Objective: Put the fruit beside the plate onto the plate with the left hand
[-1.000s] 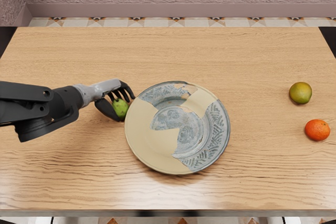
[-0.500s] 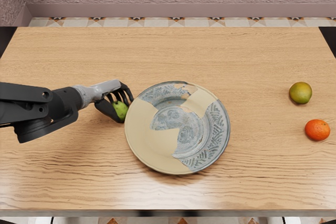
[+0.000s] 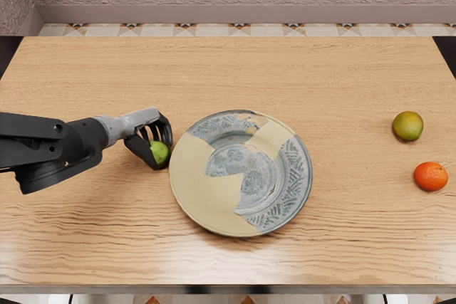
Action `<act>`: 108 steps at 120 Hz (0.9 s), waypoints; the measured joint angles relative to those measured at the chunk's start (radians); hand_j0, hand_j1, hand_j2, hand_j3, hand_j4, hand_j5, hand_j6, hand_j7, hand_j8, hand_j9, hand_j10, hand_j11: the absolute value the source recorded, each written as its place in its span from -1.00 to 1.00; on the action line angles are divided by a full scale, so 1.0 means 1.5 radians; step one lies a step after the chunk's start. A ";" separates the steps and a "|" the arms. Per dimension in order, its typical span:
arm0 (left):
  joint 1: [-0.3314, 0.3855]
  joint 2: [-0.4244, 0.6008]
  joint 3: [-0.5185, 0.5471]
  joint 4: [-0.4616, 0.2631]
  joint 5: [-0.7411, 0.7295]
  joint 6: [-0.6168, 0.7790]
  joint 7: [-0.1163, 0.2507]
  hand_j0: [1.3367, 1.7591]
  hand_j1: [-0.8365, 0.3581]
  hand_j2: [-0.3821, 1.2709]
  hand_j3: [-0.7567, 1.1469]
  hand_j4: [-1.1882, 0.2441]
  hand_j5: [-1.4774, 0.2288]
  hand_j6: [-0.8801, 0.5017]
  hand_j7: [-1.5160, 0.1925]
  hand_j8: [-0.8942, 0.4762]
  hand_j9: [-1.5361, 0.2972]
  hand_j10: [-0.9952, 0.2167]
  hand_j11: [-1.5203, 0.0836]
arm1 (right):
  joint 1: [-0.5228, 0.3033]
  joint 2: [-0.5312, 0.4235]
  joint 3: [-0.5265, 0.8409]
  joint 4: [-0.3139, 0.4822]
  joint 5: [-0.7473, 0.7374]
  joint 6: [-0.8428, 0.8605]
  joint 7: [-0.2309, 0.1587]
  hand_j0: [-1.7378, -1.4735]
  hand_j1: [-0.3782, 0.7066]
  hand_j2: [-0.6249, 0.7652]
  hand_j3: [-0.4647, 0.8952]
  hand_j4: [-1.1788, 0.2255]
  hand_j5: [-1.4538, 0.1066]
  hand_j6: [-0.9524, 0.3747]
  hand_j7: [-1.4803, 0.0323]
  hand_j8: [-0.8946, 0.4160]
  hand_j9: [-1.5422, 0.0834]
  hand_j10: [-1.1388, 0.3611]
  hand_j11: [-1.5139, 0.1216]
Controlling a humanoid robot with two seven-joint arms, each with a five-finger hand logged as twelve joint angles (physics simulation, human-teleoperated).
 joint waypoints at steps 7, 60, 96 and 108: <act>0.000 -0.001 0.000 0.000 0.000 0.000 0.000 0.47 0.02 -0.16 -0.21 -0.41 -0.42 -0.53 -0.43 -0.35 -0.48 -0.43 -0.45 | 0.000 0.000 0.000 0.000 0.000 0.000 0.000 -0.40 -0.88 -0.11 -0.32 0.64 0.81 0.39 0.91 0.32 0.85 0.48 0.80; -0.047 0.060 -0.003 -0.019 -0.009 -0.029 -0.002 0.51 -0.16 0.19 -0.20 -0.42 -0.47 -0.61 -0.42 -0.42 -0.45 -0.55 -0.39 | 0.000 0.000 0.000 0.000 0.000 0.000 0.000 -0.40 -0.88 -0.11 -0.32 0.64 0.81 0.39 0.91 0.32 0.85 0.48 0.80; -0.081 0.106 -0.063 -0.053 -0.066 -0.149 -0.016 0.51 -0.28 0.34 -0.20 -0.41 -0.49 -0.58 -0.43 -0.43 -0.43 -0.62 -0.37 | 0.000 0.000 0.000 0.000 0.000 0.000 0.000 -0.40 -0.88 -0.11 -0.32 0.64 0.81 0.39 0.91 0.32 0.85 0.48 0.80; -0.093 0.104 -0.091 -0.054 -0.091 -0.204 -0.018 0.52 -0.28 0.26 -0.20 -0.41 -0.48 -0.58 -0.43 -0.43 -0.43 -0.63 -0.37 | 0.000 0.000 0.000 0.000 0.000 0.000 0.000 -0.40 -0.88 -0.11 -0.32 0.64 0.81 0.39 0.91 0.32 0.85 0.48 0.80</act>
